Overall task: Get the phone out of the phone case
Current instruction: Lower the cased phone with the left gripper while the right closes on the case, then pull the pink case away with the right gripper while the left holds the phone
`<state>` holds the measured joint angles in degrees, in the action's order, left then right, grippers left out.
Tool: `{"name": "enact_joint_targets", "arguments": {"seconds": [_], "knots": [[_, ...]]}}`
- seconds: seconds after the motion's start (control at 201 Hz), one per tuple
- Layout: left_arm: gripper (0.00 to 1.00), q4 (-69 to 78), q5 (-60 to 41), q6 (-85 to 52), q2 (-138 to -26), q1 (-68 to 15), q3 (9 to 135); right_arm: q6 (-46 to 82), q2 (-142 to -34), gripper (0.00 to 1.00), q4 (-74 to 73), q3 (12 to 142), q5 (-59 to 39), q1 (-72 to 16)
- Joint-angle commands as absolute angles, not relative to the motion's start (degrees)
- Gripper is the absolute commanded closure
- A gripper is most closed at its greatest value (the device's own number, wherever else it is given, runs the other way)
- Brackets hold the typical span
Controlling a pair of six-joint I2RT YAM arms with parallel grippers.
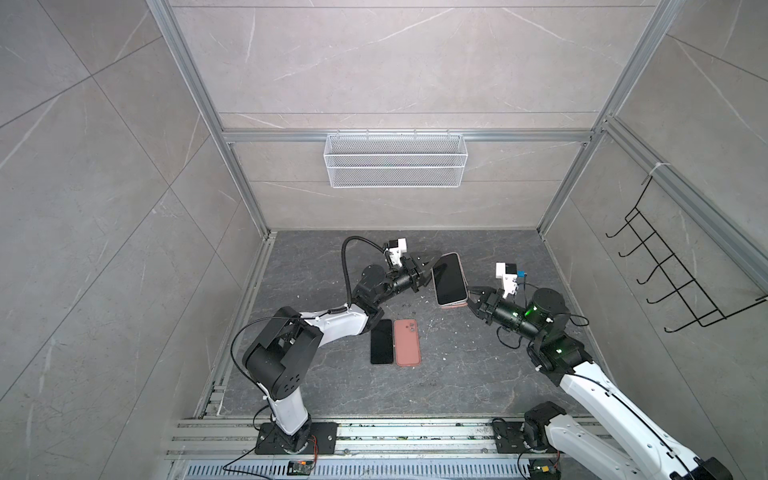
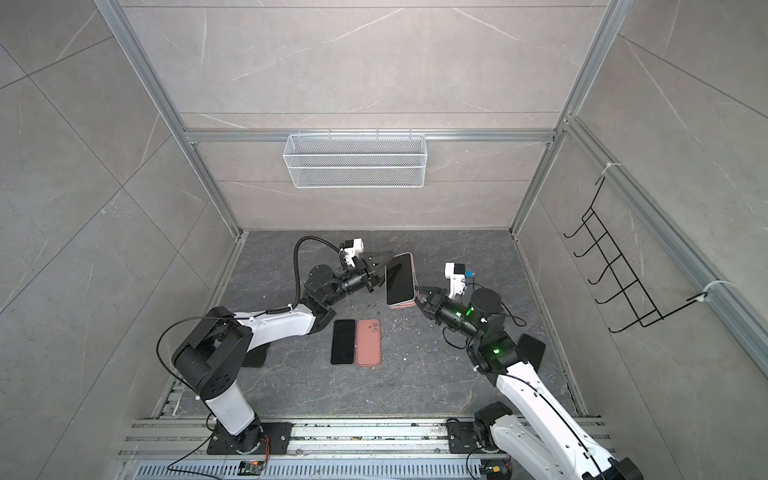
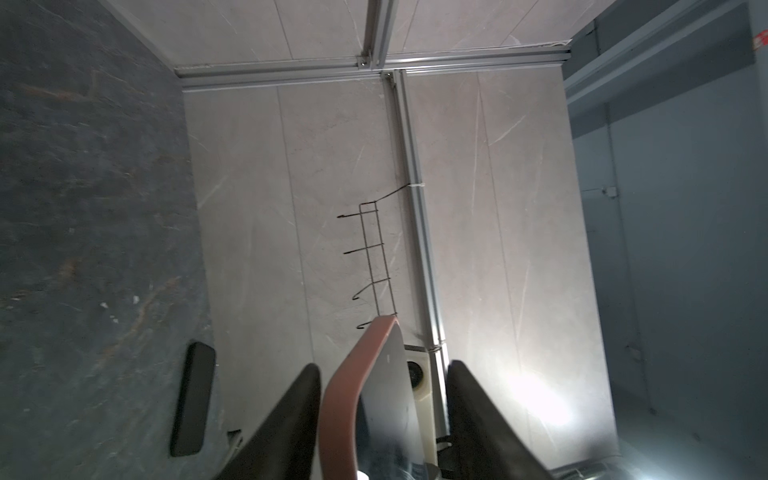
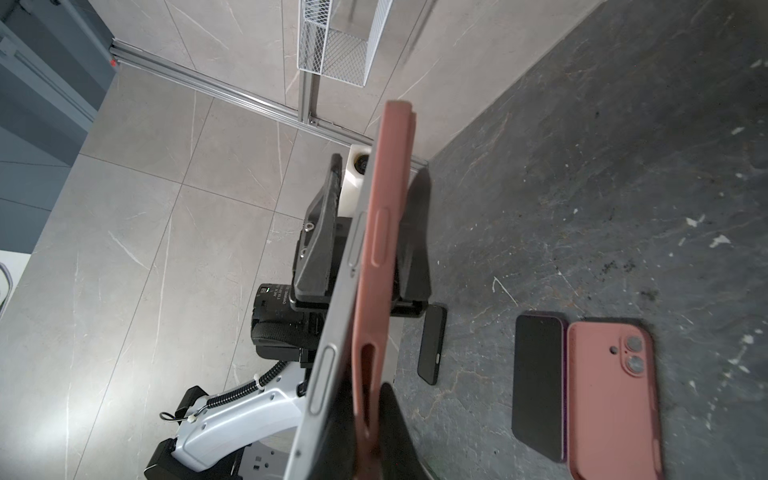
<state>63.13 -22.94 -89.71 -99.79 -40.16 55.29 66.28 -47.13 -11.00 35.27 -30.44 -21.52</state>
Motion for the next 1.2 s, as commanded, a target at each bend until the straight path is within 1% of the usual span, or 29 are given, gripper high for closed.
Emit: {"name": "enact_joint_targets", "arguments": {"seconds": [0.0,0.09,0.254,0.433,0.642,0.877,1.066,1.195], "knots": [[0.38,59.29,-22.75,-82.98,-97.52,-40.89,54.79,64.51,-43.29,1.0,-7.31,33.34,-29.42,-21.52],[0.33,54.22,-23.37,-78.34,-96.45,-41.79,54.26,64.99,-40.62,1.0,-5.61,30.92,-29.0,-21.58],[0.3,46.17,-22.32,-71.2,-94.04,-42.39,51.38,64.9,-35.39,1.0,-0.58,26.98,-27.57,-21.51],[0.29,36.28,-20.49,-62.04,-91.49,-44.47,52.62,65.72,-32.68,1.0,0.9,23.16,-27.65,-21.58],[0.29,22.26,-18.35,-49.13,-90.2,-50.05,57.32,66.34,-31.46,1.0,0.43,18.74,-27.07,-21.53],[0.29,5.56,-10.47,-35.11,-89.03,-56.41,61.24,66.69,-32.07,1.0,-0.76,16.22,-27.49,-21.56],[0.29,0.8,-4.1,-28.68,-88.17,-61.1,61.3,66.74,-32.34,1.0,-0.81,14.69,-27.6,-21.53],[0.29,0.05,-3.96,-26.79,-88.71,-62.35,61.32,66.96,-32.71,1.0,-1.6,13.9,-27.66,-21.44]]}}
